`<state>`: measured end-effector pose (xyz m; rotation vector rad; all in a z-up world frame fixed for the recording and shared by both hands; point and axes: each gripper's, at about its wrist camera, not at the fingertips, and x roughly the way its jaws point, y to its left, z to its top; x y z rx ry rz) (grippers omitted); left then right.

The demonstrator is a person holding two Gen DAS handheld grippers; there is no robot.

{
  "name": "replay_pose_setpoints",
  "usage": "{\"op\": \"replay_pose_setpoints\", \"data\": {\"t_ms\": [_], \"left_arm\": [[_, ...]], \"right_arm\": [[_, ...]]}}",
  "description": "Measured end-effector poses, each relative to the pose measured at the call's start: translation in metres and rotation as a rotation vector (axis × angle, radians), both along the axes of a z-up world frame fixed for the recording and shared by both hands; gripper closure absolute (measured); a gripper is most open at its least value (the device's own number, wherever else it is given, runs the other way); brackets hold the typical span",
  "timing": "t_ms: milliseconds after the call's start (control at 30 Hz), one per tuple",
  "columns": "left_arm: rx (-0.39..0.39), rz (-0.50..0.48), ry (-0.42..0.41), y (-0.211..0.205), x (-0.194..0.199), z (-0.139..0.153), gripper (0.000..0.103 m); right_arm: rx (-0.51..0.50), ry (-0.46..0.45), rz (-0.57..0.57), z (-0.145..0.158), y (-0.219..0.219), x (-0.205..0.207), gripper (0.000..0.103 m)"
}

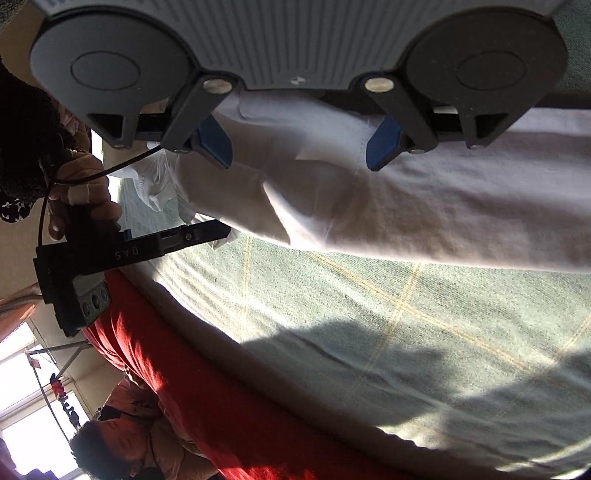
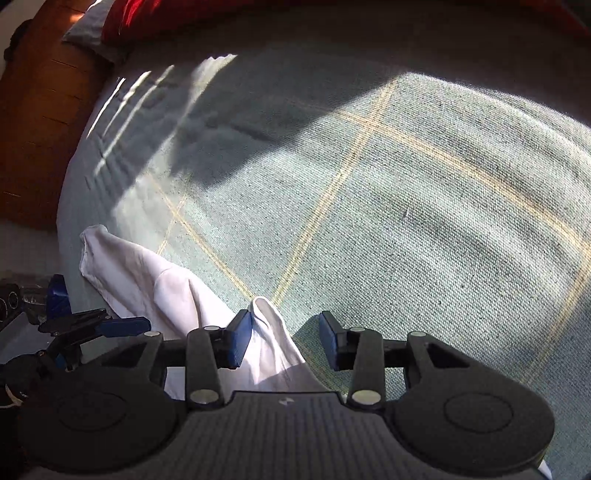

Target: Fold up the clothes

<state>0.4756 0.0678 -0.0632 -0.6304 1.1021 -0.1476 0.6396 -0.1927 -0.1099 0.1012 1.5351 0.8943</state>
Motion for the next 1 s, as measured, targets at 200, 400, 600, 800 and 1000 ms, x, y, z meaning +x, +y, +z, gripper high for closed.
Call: {"op": "replay_pose_setpoints", "data": {"t_ms": [200,400,600,800,1000], "left_arm": [[0.022,0.108,0.002,0.023,-0.006,-0.003,0.024],[0.036,0.134,-0.051,0.030,-0.002,0.011,0.024],[0.060,0.142,-0.092,0.033,-0.001,0.026,0.024],[0.075,0.127,-0.084,0.028,-0.003,0.025,0.024],[0.077,0.104,-0.079,0.014,0.003,0.024,0.024]], "right_arm": [[-0.044,-0.116,0.095,0.033,0.017,-0.017,0.095],[-0.013,-0.297,0.043,0.094,0.013,-0.004,0.099],[-0.021,-0.437,-0.044,0.118,0.008,0.015,0.094],[-0.021,-0.385,-0.096,0.105,-0.008,0.016,0.089],[-0.088,-0.393,-0.160,0.108,-0.049,0.013,0.089]]}}
